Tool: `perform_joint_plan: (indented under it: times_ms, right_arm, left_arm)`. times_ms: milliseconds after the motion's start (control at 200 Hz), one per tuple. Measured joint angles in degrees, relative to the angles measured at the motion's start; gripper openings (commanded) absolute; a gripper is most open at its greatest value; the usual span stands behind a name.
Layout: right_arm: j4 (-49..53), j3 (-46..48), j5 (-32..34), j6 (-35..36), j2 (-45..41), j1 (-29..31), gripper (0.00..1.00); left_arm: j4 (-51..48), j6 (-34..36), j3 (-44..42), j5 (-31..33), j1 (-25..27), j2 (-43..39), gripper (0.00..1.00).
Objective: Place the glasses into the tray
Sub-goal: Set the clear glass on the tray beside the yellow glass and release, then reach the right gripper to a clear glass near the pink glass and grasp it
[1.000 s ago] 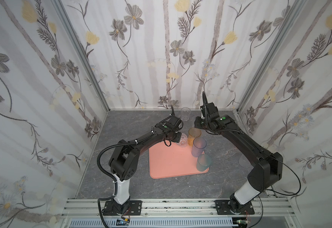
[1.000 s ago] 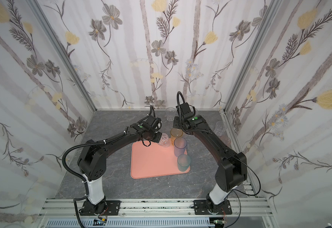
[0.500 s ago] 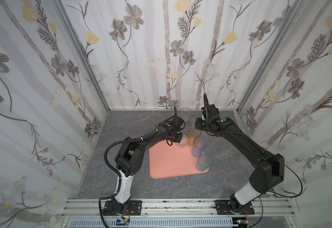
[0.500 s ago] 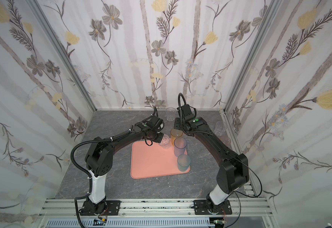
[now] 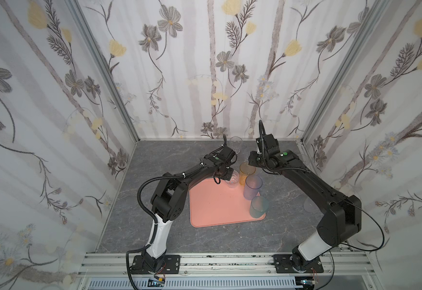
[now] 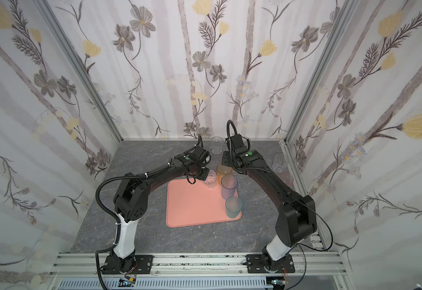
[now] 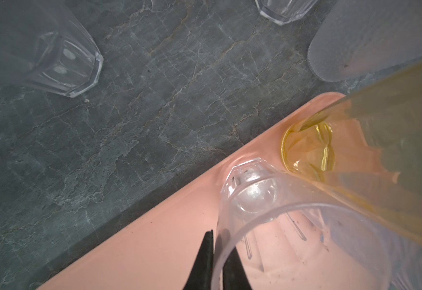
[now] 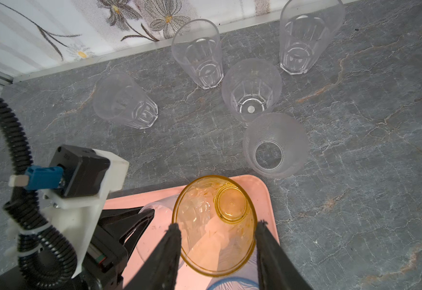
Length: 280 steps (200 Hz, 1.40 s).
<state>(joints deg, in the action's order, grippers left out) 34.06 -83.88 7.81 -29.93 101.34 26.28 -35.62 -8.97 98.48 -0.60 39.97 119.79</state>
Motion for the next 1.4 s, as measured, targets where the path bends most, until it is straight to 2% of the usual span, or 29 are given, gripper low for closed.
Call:
perform_joint_plan:
  times_ms: [415, 680, 929, 1064, 1169, 1399]
  right_arm:
    - [-0.7, 0.2, -0.2, -0.02, -0.13, -0.39, 0.49]
    - [-0.76, 0.59, -0.2, 0.02, -1.79, -2.45, 0.49]
    - [-0.39, 3.21, -0.2, 1.05, -4.92, -6.36, 0.49]
    - [0.11, 5.44, -0.11, 1.97, -7.96, -10.51, 0.49]
    - [0.94, 8.0, 0.24, 2.56, -11.54, -15.04, 0.49]
    - [1.62, 13.2, 1.53, 3.04, -14.16, -25.18, 0.49]
  left_arm:
    - [-0.22, 0.13, 3.1, 1.18, -0.04, 1.97, 0.16]
    - [-0.26, 0.09, 3.43, 3.72, -0.07, 0.24, 0.32]
    - [-0.17, -0.11, 2.67, 3.72, -0.07, -4.96, 0.39]
    - [-0.15, -0.26, 1.27, 3.37, -0.07, -7.67, 0.44]
    - [2.45, -0.96, -2.93, 4.72, -0.04, -11.58, 0.51]
    - [17.0, -5.33, -23.5, 9.77, 1.2, -22.38, 0.63]
